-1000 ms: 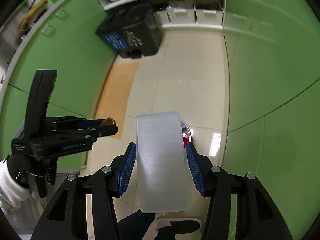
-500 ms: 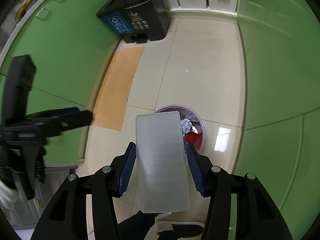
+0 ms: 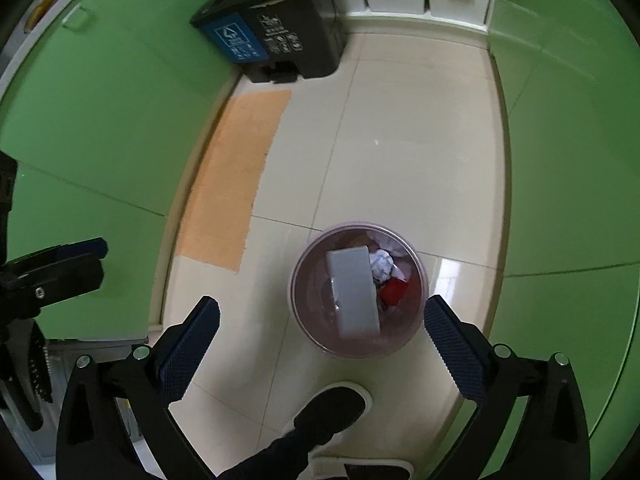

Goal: Collect trash
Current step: 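Open both tools to drop the biscuit and lid into the wastebasket, then move both tools back over the counter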

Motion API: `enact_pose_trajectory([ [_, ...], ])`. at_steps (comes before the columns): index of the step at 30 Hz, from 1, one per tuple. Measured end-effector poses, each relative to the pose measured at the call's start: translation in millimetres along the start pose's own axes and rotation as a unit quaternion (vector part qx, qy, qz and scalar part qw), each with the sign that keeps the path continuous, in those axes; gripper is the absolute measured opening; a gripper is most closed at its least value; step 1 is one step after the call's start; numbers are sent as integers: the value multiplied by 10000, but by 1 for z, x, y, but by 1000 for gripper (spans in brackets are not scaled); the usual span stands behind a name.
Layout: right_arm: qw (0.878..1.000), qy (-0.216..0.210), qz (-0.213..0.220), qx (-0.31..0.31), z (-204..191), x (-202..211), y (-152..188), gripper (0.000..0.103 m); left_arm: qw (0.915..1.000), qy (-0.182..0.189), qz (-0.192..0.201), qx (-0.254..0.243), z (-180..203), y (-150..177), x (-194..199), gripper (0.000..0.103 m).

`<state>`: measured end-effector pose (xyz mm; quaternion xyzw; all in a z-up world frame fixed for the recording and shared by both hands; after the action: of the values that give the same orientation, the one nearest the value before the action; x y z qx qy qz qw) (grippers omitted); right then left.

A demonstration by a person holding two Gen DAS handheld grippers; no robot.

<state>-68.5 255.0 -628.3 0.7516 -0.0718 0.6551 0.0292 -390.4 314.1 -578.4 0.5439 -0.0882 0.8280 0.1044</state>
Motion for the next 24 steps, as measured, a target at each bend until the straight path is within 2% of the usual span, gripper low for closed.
enact_pose_trajectory([
  [7, 9997, 137, -1, -224, -1, 31, 7, 98, 9998, -40, -42, -168, 21, 5, 19, 100],
  [12, 9989, 167, 209, -378, -8, 95, 16, 98, 9991, -45, 53, -417, 57, 9, 65, 100],
  [14, 9984, 140, 346, -423, -13, 126, 19, 98, 9982, -61, 131, -574, 78, 9, 94, 100],
  [19, 9948, 63, 904, -459, -36, 239, 33, 98, 9941, -18, 371, -1024, 136, 13, 168, 100],
  [24, 9859, 119, 1596, -487, -43, 361, 54, 98, 9834, 109, 638, -1698, 216, 19, 244, 100],
])
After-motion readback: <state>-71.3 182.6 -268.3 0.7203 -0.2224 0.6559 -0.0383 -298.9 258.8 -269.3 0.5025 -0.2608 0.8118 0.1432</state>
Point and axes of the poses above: each gripper's, at about its wrist camera, not at the fingertips, and x roughly against the way its jaws point, z to its right, y to its underside, the point moved 4 cm from there along -x, roughly the way its jaws point, and after that the axes turned 6 degrees about -z, right-handed, at the moved point
